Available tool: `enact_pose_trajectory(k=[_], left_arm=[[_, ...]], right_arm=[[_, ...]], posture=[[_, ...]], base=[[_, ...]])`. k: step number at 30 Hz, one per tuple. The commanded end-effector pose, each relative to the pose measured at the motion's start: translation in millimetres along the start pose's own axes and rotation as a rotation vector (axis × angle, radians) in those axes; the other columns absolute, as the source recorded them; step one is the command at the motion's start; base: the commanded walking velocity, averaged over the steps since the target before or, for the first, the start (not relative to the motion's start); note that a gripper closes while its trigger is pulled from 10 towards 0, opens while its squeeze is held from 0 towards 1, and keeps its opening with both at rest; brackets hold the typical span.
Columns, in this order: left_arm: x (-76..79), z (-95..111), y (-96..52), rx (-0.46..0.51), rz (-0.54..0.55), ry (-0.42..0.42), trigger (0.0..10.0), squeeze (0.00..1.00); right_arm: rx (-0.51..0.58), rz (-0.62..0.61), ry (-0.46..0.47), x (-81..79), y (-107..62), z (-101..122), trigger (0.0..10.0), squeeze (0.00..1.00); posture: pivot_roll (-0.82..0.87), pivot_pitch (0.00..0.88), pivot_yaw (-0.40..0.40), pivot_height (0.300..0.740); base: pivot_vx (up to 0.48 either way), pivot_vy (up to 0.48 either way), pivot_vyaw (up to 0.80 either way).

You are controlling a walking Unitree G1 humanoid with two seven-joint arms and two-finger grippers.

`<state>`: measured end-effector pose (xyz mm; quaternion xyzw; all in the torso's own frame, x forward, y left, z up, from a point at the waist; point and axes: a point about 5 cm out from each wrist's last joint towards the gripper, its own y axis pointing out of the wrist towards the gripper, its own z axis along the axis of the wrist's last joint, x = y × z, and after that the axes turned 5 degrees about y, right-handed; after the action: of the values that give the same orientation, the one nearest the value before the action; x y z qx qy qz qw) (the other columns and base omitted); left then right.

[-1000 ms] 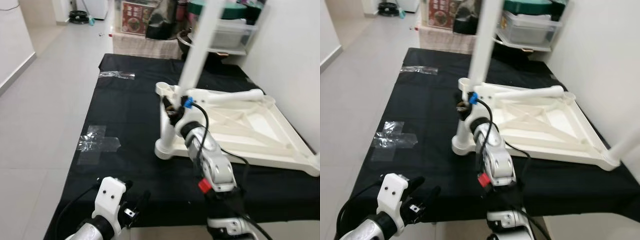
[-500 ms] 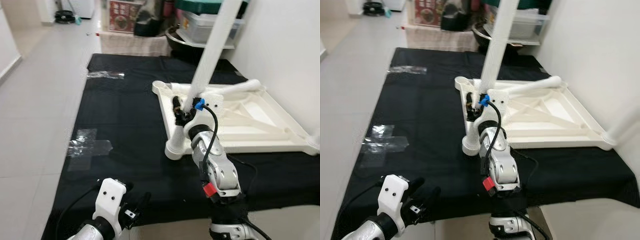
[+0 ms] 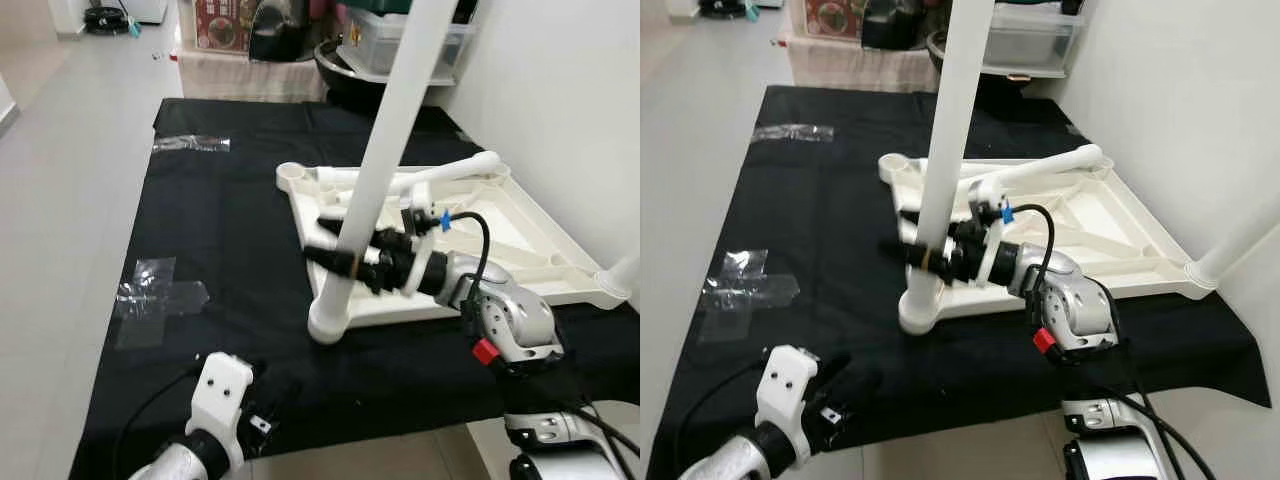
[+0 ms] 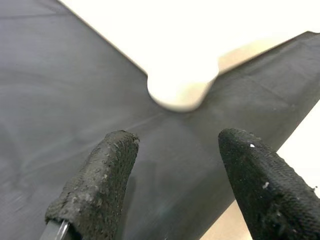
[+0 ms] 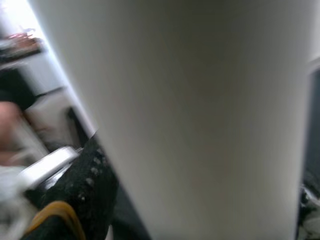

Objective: Building children table

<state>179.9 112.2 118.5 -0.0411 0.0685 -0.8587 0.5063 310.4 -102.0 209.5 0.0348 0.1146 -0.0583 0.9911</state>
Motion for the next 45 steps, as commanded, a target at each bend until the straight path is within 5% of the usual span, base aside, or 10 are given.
enact_pose_trajectory(k=[1, 2, 4, 26, 37, 38, 41, 42, 43, 45], left_arm=[[3.5, -1.4, -1.6, -0.011, -0.009, -0.014, 10.0, 0.00], [3.4, -1.4, -1.8, -0.011, -0.008, -0.014, 10.0, 0.00], [3.5, -1.3, -1.9, -0.010, -0.008, -0.015, 10.0, 0.00], [2.3, -2.9, -0.9, -0.013, -0.016, -0.016, 10.0, 0.00], [2.4, -3.3, -0.8, -0.014, -0.013, -0.016, 10.0, 0.00], [2.7, -3.1, -0.9, -0.013, -0.013, -0.017, 10.0, 0.00], [2.9, -3.0, -1.0, -0.012, -0.013, -0.017, 10.0, 0.00], [3.0, -3.0, -1.1, -0.012, -0.014, -0.017, 10.0, 0.00], [3.0, -3.1, -1.2, -0.013, -0.013, -0.018, 10.0, 0.00], [3.0, -3.2, -1.3, -0.013, -0.013, -0.018, 10.0, 0.00]], right_arm=[[-0.053, 0.117, 0.014, -3.6, 11.8, -2.7, 10.0, 0.00], [-0.057, 0.140, 0.015, -2.5, 13.8, -0.8, 10.0, 0.00], [-0.055, 0.113, -0.007, 3.7, 19.7, 1.4, 0.0, 0.00], [0.398, -1.400, -0.059, 37.3, -19.0, -3.9, 0.0, 0.00], [0.392, -1.589, 0.000, 17.3, 6.0, -13.3, 0.0, 0.00], [0.401, -1.572, 0.038, 18.9, 9.5, -12.0, 10.0, 0.00], [0.413, -1.548, 0.062, 19.6, 12.2, -11.2, 10.0, 0.00], [0.446, -1.496, 0.053, 21.4, 13.5, -5.9, 10.0, 0.31], [0.483, -1.423, 0.044, 24.8, 14.0, 1.5, 10.0, 1.00], [0.505, -1.378, 0.033, 26.9, 13.5, 6.7, 10.0, 1.00]], posture=[[0.14, 0.083, -0.146, 0.740], [0.14, 0.083, -0.146, 0.740], [0.14, 0.082, -0.149, 0.740], [0.12, 0.077, -0.138, 0.740], [0.13, 0.077, -0.141, 0.740], [0.13, 0.077, -0.142, 0.740], [0.13, 0.077, -0.142, 0.740], [0.13, 0.077, -0.142, 0.740], [0.13, 0.079, -0.139, 0.740], [0.13, 0.079, -0.139, 0.740]], base=[[0.000, 0.000, 0.00], [0.000, 0.000, 0.00], [0.000, 0.000, 0.00], [0.000, 0.000, 0.00], [0.000, 0.000, 0.00], [0.000, 0.000, 0.00], [0.000, 0.000, 0.00], [0.000, 0.000, 0.00], [0.000, 0.000, 0.00], [0.000, 0.000, 0.00]])
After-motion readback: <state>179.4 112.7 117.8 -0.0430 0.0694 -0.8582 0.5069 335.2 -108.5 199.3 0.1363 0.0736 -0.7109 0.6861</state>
